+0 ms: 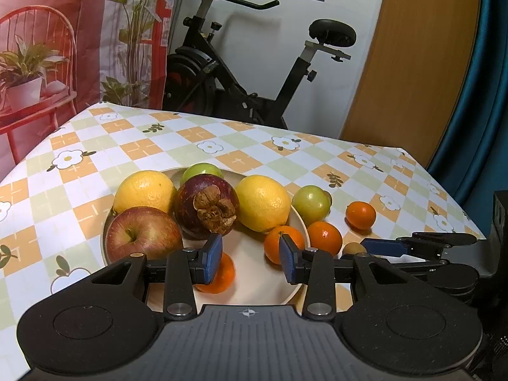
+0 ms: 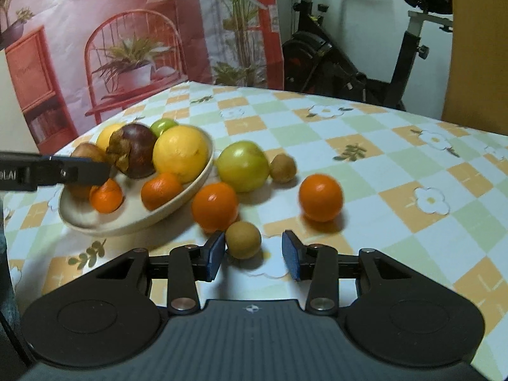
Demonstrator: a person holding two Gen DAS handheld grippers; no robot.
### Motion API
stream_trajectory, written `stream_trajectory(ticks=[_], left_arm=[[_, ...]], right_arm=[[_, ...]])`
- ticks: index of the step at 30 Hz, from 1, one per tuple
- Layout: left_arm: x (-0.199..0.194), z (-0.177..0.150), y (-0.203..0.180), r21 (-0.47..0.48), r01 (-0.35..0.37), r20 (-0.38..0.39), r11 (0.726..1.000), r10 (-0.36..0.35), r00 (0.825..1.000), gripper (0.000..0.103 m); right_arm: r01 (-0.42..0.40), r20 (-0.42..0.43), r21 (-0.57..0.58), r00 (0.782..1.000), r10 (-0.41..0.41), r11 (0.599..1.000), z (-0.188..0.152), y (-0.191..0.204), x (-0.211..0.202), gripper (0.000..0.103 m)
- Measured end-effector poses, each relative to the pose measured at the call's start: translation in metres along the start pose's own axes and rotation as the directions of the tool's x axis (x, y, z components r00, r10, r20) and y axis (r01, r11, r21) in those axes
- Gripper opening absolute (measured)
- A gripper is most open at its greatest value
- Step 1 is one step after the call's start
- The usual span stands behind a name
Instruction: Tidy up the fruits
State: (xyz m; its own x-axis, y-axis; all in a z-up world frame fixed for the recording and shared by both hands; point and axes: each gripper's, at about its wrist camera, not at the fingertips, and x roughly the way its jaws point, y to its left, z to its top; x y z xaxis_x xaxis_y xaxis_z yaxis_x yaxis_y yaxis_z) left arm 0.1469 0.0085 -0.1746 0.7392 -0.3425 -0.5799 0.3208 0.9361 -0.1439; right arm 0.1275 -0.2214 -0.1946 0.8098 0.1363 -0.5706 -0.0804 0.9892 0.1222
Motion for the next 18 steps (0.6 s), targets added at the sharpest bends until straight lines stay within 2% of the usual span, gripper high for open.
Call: stream_trajectory(ticks=[5,8,9,13,18], left_arm=[[0.003,0.0,-0.003,0.01,0.002,-0.011,1.0,-0.002,1.0,0.041],[0.004,0.0,-0.004,0.018,0.005,-0.016,1.0,-0.005,1.0,0.041],[0.005,0.0,-0.006,0.021,0.005,-0.018,1.0,-0.005,1.0,0.041],[0.006,0.004,-0.009,0.038,0.022,-0.03,0.999,-0.021,0.999,0.041],[0.011,0.026,-0.017,0.038,0.09,-0.02,0.995,-0.089,0.996,0.041]], right_arm=[[-0.01,0.009,0.011,1.0,0.01,1.0,-0.001,-0.002,-0.001,0.043],[-0.023,0.008,0.012,1.0,0.022,1.0,0.001,-0.002,0.0,0.036],[-0.028,0.007,0.013,1.0,0.028,1.0,0.0,-0.003,0.0,0.028],[-0.045,0.013,0.031,0.999,0.045,0.998,0.0,-0.006,-0.002,0.028],[-0.032,0.04,0.054,0.999,0.03,0.998,-0.003,-0.018,-0.012,0.028]])
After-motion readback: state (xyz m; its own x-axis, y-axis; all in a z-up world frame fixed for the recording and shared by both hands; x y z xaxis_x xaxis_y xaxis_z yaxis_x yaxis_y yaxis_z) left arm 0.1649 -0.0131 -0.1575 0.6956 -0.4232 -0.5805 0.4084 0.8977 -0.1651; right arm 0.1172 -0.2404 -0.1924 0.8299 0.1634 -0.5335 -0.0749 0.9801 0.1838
